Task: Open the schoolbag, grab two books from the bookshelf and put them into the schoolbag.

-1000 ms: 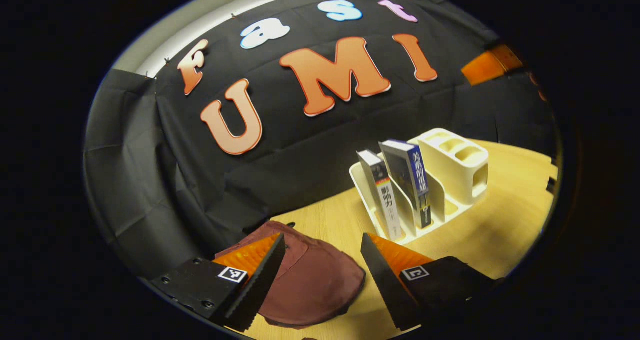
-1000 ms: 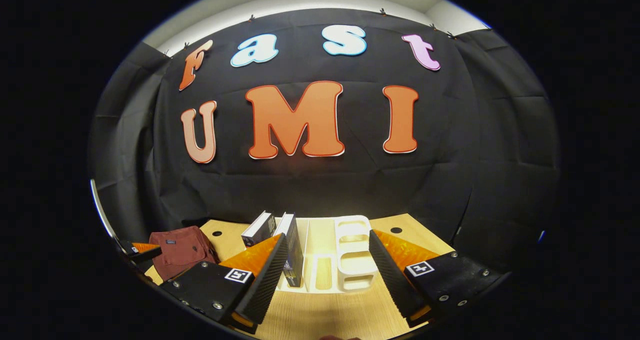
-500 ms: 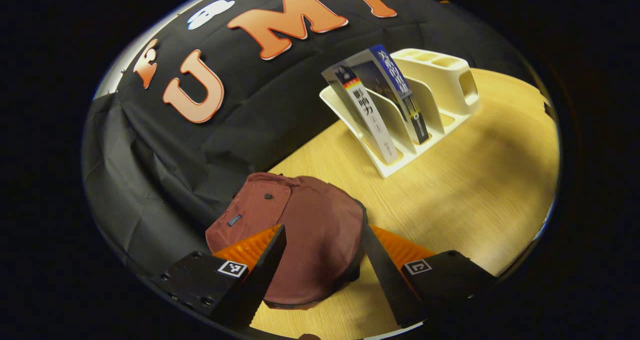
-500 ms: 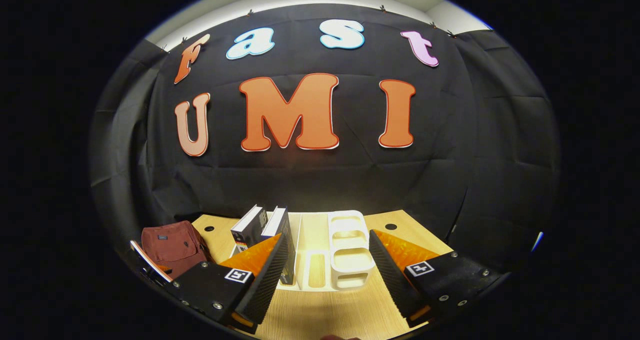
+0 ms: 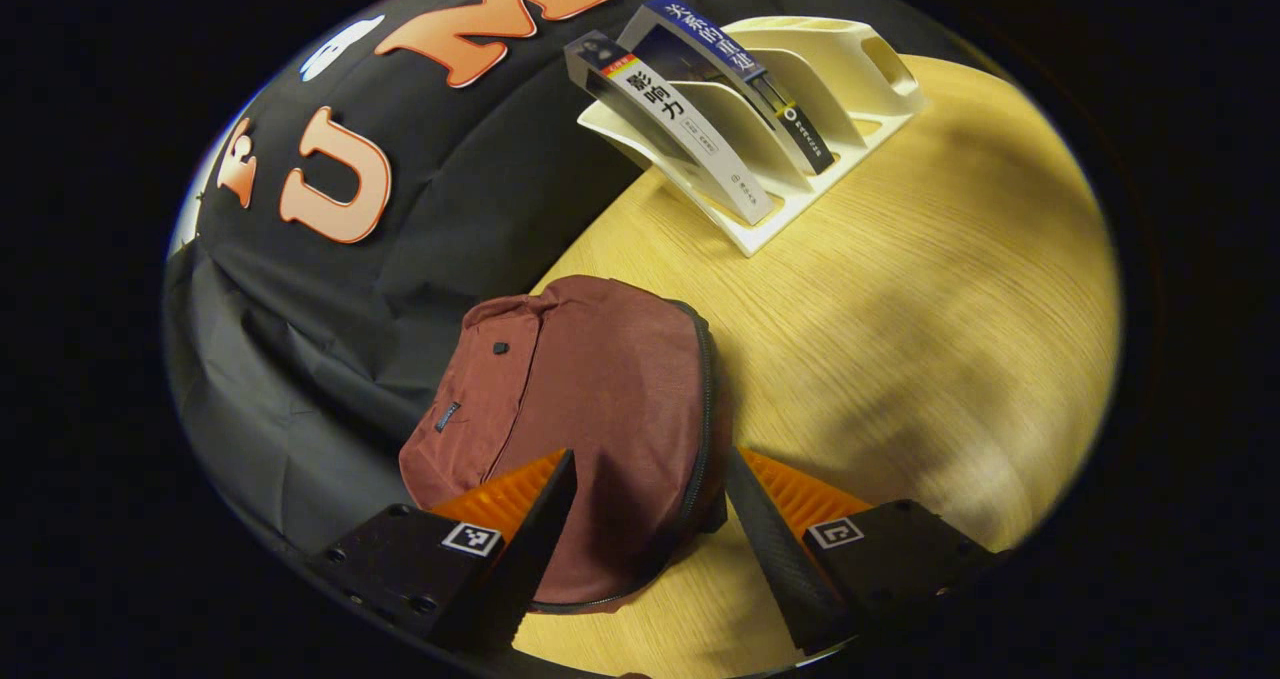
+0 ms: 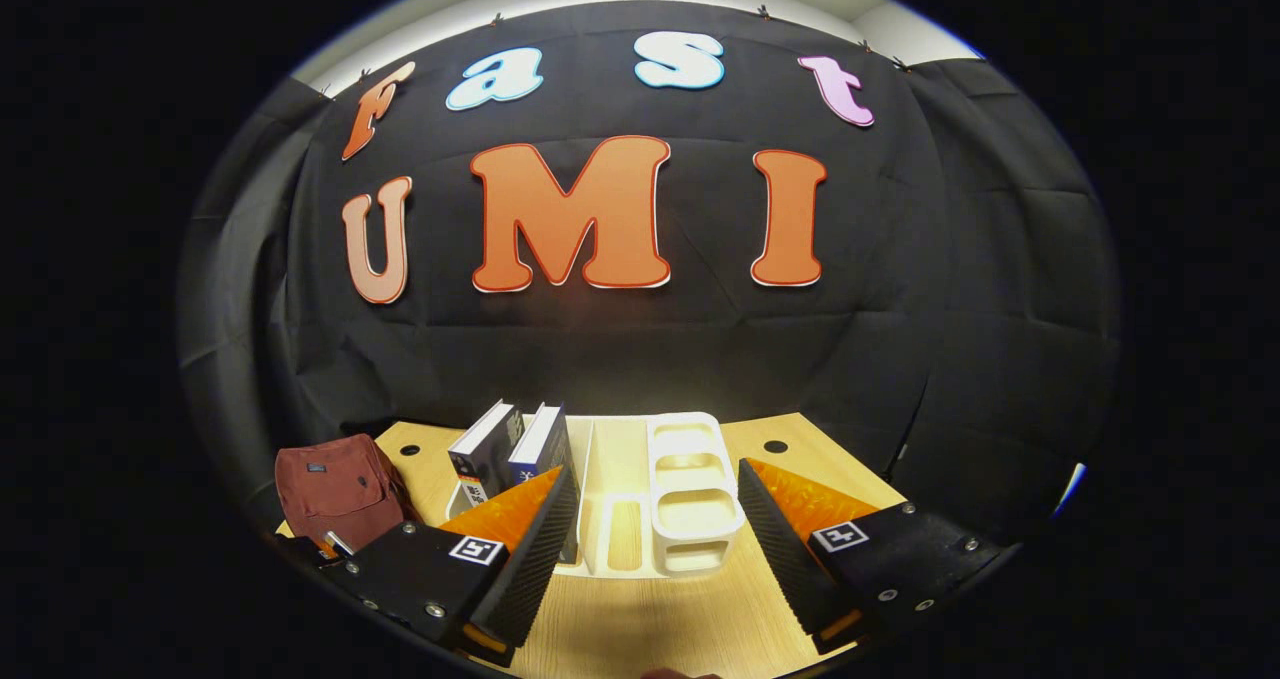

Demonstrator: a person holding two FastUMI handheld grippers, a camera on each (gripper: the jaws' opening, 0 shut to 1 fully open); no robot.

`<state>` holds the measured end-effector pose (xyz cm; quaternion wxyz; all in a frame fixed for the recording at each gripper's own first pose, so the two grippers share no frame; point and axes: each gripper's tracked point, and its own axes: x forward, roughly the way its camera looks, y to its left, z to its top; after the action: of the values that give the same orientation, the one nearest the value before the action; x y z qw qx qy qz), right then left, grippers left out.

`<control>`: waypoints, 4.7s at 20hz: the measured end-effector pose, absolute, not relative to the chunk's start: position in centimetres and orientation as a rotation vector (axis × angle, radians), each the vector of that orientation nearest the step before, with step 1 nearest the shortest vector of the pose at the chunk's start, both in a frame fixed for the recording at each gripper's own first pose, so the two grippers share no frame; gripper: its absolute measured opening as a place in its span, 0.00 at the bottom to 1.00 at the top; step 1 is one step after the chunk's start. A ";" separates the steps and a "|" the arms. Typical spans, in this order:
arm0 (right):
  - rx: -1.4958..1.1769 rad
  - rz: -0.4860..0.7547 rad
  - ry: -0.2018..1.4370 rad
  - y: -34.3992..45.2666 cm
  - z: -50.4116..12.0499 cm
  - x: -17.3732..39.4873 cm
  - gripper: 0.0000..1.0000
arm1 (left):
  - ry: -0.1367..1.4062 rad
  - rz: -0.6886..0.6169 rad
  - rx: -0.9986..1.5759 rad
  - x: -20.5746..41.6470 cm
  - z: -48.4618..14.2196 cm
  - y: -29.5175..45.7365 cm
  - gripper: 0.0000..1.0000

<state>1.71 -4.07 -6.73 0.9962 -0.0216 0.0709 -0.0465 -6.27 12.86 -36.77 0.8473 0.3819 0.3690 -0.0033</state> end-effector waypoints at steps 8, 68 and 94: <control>-0.032 -0.089 0.152 -5.3 -7.2 2.1 0.96 | 0.816 0.008 0.787 -5.6 -36.7 13.3 0.55; -0.142 0.070 0.881 15.6 -10.6 18.2 0.97 | 0.789 -0.442 0.377 8.9 -15.6 23.7 0.06; -0.040 -0.144 1.335 15.2 -19.8 21.3 0.34 | 0.785 -0.481 0.303 8.4 -16.6 24.8 0.06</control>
<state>21.31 15.17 -19.81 0.7827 -0.0184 0.6186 -0.0667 8.37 24.82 -16.62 0.8849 0.1456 0.3772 -0.2311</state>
